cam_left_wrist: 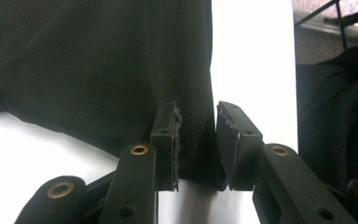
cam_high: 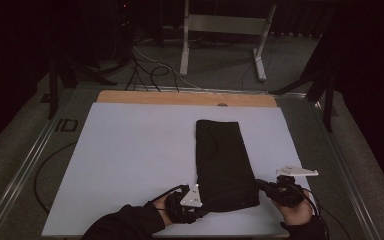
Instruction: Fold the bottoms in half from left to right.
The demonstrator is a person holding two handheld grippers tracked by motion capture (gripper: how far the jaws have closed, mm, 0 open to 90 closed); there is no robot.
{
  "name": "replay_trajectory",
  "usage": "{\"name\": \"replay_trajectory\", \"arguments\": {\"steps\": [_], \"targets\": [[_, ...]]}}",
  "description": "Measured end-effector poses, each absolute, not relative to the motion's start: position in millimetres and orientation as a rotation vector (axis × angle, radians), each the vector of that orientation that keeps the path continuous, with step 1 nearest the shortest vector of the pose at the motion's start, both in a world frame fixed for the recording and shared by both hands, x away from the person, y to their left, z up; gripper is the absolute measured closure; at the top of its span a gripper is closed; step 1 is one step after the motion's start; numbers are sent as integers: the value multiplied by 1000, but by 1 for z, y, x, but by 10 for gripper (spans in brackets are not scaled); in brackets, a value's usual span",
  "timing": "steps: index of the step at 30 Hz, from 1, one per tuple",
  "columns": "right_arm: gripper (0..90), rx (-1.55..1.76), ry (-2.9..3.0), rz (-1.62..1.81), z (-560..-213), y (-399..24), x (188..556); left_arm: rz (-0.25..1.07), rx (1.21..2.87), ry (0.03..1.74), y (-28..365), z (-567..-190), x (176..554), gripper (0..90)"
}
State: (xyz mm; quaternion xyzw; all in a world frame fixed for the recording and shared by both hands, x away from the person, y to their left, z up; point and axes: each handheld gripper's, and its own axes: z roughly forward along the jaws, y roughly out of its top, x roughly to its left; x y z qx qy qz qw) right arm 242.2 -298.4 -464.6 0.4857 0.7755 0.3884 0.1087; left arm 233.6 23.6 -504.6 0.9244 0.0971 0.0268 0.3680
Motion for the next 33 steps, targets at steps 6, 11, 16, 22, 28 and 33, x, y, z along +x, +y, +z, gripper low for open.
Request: {"name": "replay_trajectory", "arguments": {"steps": [6,11,16,22,28,33], "targets": [[895,1494,2289,1054,-475,-309,241,-16,2385,257,23,-508,236,789],[893,1528,2339,999,-484,-310,243,-61,2381,285,23,-510,240,842],[890,1525,2366,965,-488,-308,243,-96,2388,281,23,-511,240,875],[888,1519,2390,886,-493,-305,245,-121,2382,292,22,-513,240,886],[881,1519,2433,783,-498,-301,247,-136,2378,299,22,-514,241,885],[743,1518,2417,815,-497,-302,246,-148,2372,305,23,-514,242,880]]}}
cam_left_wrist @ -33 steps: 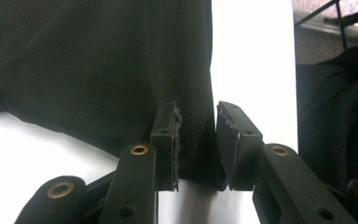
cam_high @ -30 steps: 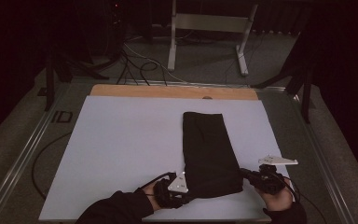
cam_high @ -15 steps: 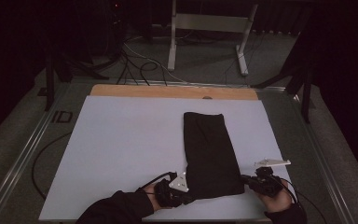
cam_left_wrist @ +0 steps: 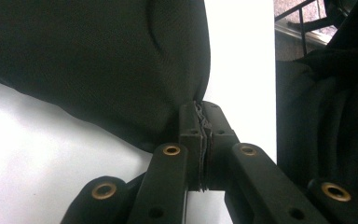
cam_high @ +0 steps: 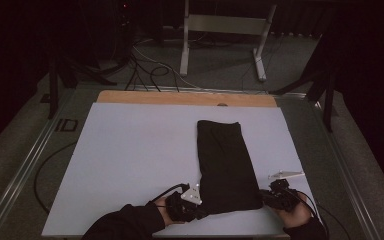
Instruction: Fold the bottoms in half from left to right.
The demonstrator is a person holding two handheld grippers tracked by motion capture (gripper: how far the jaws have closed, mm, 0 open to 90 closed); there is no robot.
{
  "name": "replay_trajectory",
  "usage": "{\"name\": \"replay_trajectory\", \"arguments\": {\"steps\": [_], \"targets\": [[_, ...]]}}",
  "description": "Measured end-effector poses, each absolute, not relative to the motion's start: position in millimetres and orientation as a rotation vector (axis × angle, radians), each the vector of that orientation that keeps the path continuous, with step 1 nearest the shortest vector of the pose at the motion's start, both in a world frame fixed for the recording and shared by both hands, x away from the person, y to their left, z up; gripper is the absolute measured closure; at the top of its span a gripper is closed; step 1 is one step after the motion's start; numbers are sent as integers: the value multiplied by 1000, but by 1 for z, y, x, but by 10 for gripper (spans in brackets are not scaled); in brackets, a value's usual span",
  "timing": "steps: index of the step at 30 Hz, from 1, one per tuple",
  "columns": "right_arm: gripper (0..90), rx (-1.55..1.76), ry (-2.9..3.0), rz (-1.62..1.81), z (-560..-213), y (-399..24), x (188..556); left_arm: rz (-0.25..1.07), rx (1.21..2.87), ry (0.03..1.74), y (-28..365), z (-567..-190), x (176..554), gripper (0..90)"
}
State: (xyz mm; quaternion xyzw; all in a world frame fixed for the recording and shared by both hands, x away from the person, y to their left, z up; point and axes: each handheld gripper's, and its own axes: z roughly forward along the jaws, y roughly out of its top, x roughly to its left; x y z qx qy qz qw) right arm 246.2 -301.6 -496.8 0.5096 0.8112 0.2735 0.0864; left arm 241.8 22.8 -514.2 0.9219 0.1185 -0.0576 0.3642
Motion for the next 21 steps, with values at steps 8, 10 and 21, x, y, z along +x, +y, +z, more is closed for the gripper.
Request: {"name": "replay_trajectory", "arguments": {"steps": [8,10,21], "targets": [[462,1442,2284,997,-483,-303,243,-156,2351,298,26,-508,242,813],[397,1406,2270,1038,-481,-302,242,-157,2336,300,27,-505,242,778],[136,1168,2283,1158,-481,-292,242,-63,2273,354,35,-492,245,407]]}}
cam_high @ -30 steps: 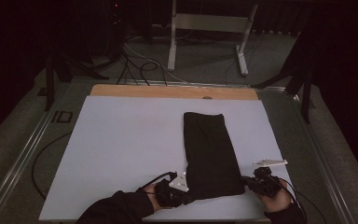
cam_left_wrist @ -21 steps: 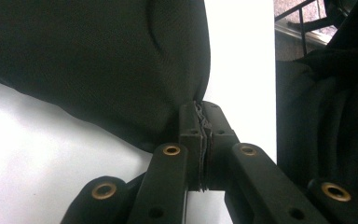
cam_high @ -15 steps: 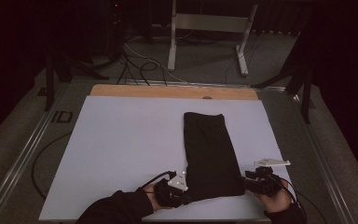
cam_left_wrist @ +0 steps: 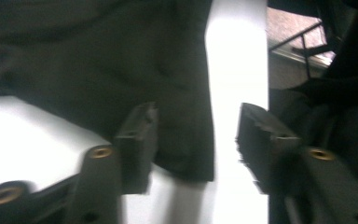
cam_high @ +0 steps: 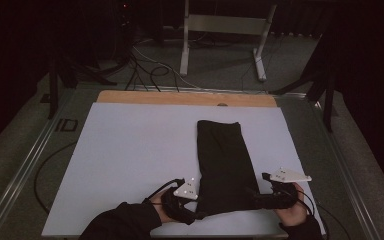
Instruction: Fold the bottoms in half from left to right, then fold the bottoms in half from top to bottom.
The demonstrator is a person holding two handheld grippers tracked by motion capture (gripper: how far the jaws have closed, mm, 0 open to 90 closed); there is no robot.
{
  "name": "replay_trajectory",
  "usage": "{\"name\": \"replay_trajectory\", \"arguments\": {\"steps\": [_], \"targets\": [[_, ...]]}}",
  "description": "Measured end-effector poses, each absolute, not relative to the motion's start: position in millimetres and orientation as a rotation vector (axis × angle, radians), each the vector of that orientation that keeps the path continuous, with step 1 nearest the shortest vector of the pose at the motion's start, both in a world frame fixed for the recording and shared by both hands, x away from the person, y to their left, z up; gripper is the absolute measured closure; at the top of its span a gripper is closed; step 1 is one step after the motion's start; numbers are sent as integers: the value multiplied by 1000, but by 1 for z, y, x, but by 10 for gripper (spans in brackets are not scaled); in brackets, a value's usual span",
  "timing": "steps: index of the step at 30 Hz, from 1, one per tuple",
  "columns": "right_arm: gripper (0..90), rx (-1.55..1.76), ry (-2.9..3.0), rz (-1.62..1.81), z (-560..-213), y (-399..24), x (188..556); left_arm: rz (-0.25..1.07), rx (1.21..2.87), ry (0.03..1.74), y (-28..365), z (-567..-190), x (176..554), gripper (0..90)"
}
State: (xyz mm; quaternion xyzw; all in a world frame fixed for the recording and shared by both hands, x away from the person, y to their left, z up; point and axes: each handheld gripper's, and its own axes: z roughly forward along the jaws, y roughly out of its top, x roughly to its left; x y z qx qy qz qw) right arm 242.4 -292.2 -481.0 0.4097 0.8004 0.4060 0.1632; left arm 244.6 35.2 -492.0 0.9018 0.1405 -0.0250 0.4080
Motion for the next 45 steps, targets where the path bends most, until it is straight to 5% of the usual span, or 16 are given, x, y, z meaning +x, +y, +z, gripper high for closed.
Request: {"name": "replay_trajectory", "arguments": {"steps": [6,12,23,45], "targets": [[97,1131,2246,1198,-482,-293,239,-53,2237,376,39,-490,248,149],[103,1119,2263,1218,-482,-291,239,-82,2224,362,41,-487,250,24],[91,1057,2287,1220,-478,-281,235,-145,2233,369,44,-481,256,0],[92,989,2264,1230,-437,-267,254,-48,2146,447,65,-443,281,0]]}}
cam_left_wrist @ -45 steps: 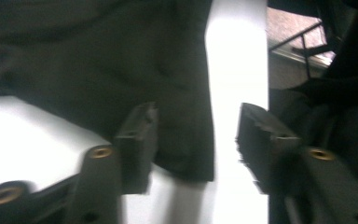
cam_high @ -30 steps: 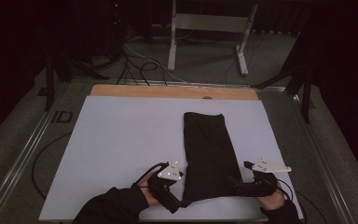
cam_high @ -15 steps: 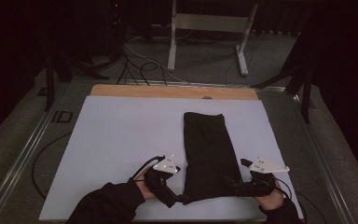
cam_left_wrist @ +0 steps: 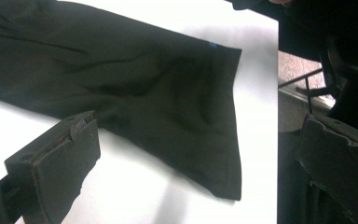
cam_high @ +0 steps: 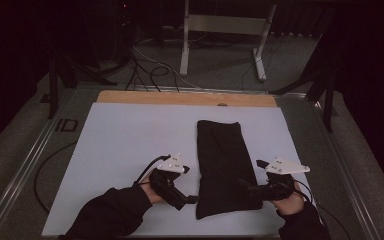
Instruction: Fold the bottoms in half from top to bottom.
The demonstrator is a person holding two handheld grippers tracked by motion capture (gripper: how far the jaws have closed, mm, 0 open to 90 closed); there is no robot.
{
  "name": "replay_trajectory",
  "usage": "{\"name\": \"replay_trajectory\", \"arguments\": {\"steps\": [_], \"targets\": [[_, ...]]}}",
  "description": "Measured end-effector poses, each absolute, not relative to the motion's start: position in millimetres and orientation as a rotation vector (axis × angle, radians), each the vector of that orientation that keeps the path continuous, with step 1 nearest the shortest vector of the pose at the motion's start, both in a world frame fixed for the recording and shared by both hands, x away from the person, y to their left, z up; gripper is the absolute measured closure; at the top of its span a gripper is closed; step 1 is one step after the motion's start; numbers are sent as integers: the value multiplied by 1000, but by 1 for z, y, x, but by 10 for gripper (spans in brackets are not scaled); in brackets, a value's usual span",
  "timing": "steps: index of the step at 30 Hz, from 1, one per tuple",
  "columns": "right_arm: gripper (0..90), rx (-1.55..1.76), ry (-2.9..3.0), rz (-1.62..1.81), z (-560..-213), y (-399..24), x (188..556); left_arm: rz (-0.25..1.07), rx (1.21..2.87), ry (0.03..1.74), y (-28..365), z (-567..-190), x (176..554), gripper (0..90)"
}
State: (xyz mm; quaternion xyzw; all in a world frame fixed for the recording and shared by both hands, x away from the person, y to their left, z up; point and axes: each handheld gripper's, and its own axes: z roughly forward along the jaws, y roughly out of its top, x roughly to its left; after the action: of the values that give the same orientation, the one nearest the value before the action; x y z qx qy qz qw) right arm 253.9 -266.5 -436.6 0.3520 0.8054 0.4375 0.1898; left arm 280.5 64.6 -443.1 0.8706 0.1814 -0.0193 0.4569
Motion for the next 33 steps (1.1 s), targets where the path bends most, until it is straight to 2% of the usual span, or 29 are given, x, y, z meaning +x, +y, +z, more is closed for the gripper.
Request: {"name": "replay_trajectory", "arguments": {"steps": [16,33], "targets": [[92,958,2212,1200,-416,-260,287,12,2119,542,69,-430,305,0],[93,947,2187,1179,-411,-259,317,49,2119,600,62,-431,333,0]]}}
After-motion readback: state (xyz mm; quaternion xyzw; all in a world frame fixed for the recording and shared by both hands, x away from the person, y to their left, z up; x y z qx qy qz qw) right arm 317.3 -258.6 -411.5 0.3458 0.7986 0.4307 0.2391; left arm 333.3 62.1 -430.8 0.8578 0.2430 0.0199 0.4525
